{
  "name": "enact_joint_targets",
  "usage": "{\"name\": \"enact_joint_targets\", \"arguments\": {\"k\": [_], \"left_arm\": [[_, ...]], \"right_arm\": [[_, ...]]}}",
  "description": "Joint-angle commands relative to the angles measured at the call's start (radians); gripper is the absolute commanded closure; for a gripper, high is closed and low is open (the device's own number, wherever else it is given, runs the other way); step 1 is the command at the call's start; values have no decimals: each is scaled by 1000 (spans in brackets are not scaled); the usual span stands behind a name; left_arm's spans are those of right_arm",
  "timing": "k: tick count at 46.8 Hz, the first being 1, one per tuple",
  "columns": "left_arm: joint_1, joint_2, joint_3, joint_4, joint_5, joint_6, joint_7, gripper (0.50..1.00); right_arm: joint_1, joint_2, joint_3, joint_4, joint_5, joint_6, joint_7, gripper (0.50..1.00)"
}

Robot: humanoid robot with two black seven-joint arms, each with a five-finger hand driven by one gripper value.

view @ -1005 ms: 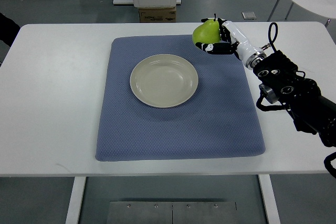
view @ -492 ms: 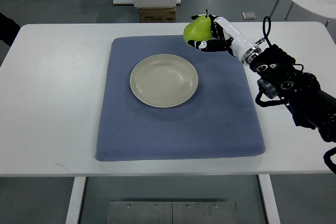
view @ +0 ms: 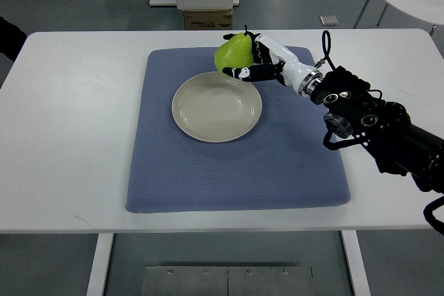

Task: Place pear on plate with right hand
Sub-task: 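Carry the pear over the plate and lower it down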

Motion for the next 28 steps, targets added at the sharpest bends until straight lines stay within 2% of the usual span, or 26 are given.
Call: {"name": "enact_joint_targets", "arguments": {"k": [1,19,28], "left_arm": [[0,0,0,0,0,0,0,500],[0,0,0,0,0,0,0,500],[0,0,0,0,0,0,0,500]], "right_arm": [[-4,0,-2,22,-2,0,-2,1000],[-56,0,-90,101,-6,-10,9,1000],[-62,0,-95,101,-9,-26,9,1000]]}}
